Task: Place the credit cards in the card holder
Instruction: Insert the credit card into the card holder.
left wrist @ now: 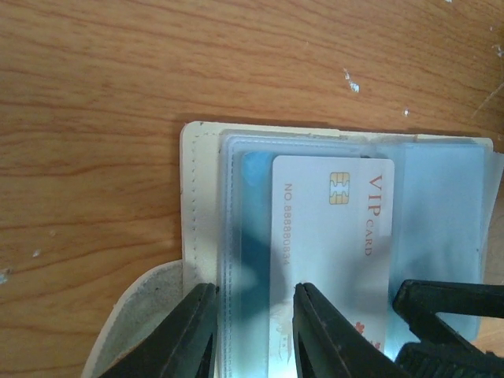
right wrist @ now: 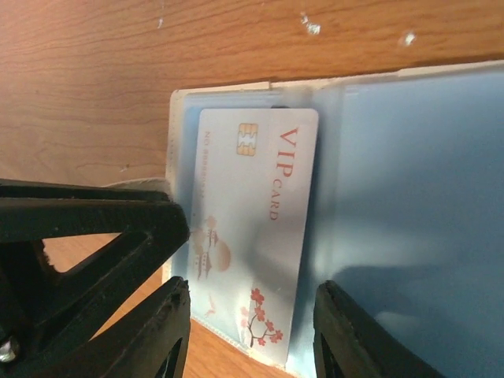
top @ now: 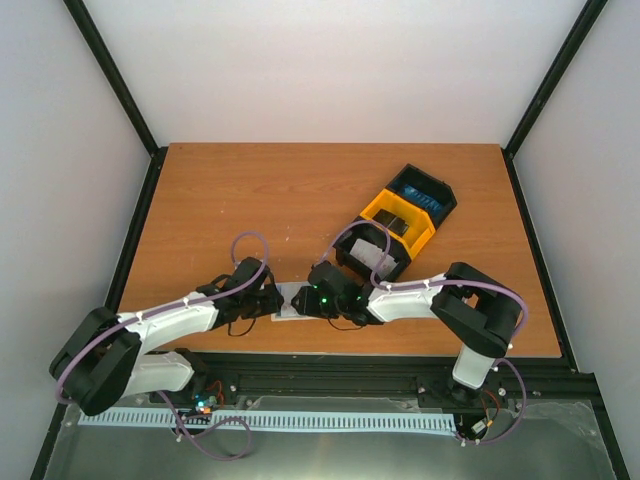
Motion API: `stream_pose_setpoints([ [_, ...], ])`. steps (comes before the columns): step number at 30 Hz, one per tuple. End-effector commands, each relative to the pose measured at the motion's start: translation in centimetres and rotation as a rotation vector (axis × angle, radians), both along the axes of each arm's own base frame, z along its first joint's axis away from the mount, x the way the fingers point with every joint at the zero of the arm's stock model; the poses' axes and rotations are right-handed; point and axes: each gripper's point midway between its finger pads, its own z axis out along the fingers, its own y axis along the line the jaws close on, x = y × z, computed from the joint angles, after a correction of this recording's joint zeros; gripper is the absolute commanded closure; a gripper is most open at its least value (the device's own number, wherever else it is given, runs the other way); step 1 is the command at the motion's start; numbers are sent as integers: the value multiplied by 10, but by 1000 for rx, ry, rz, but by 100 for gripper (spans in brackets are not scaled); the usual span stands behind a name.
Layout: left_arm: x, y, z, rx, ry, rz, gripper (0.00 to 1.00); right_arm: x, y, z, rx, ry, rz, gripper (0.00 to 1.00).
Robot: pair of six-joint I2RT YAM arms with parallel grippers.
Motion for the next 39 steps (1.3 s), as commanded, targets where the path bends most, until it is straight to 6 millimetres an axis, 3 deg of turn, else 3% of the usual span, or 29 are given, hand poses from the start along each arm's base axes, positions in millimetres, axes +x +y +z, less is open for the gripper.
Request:
stream_pose_setpoints([
  [1, -11, 4, -5, 29, 23, -33, 72, 2, -21, -15, -184, -30, -29, 56],
  [4, -12, 4, -3, 26, 19, -37, 72, 4, -17, -17, -192, -42, -22, 57],
  [14, -17, 8, -12, 44, 29, -57, 79, 2, 10, -29, -148, -11, 45, 77],
  [19, -18, 2, -12, 29, 25, -89, 79, -1, 25, -18, -62, -29, 99, 83],
  [23, -14, -6, -5, 3, 6, -121, 79, 2, 27, -2, -30, -71, 113, 81],
  [27, -8, -7, 7, 6, -14, -114, 78, 14, 8, 10, -90, -127, 40, 73],
  [30, -2, -10, 28, -2, -53, -116, 71, 25, -12, 29, -149, -201, -23, 66],
  [35, 9, -10, 70, -15, -120, -91, 47, 39, -53, 43, -293, -273, -109, 60],
  [39, 14, 13, 77, 61, -122, 0, 31, 40, -67, 42, -329, -283, -118, 57],
])
